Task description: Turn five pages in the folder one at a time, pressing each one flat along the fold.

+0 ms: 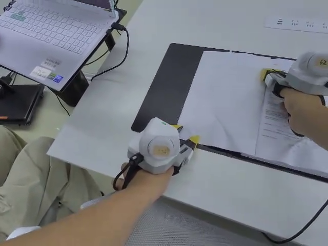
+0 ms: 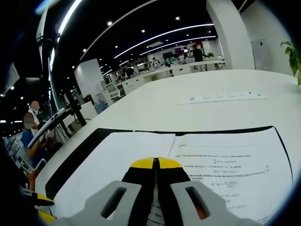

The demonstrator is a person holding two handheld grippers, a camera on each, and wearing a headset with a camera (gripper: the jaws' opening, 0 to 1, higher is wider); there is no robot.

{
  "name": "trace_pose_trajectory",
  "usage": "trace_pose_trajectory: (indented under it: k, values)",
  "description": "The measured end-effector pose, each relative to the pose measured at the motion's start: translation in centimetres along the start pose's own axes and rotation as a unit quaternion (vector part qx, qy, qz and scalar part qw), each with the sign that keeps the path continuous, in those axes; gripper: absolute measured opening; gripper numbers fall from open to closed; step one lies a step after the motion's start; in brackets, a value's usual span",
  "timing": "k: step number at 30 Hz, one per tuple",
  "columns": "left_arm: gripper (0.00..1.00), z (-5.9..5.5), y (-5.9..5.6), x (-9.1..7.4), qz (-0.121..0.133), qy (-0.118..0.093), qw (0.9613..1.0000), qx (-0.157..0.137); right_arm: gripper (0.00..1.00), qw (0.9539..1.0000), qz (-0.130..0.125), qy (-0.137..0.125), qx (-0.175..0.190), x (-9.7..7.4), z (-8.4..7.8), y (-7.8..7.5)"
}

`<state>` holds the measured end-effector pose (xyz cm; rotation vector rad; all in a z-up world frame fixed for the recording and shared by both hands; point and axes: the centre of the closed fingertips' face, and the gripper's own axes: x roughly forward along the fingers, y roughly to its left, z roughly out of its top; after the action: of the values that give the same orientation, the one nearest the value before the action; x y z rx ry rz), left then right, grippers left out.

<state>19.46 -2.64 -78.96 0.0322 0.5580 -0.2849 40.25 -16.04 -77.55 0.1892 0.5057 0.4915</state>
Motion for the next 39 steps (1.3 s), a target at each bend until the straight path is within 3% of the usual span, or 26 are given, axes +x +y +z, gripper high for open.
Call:
trace_pose_trajectory:
  k: [3,13,21,39]
  values:
    - [0.25,0.0,0.0,0.0,0.001,0.002,1.0,0.001,0.0,1.0,0.003,0.003,-0.003,-0.1,-0.1,-0.1]
    - [0.25,-0.1,0.0,0.2,0.001,0.002,1.0,0.003,0.0,0.9999,0.008,0.004,0.009,-3.5,-0.7,1.8]
    - [0.25,-0.1,0.0,0.3,0.002,0.002,1.0,0.004,0.0,0.9998,0.012,-0.005,0.017,-4.0,-1.4,1.2]
    - [0.25,-0.1,0.0,0.1,0.003,0.001,1.0,0.002,0.0,0.9994,0.016,-0.006,0.03,-7.0,-3.6,3.1]
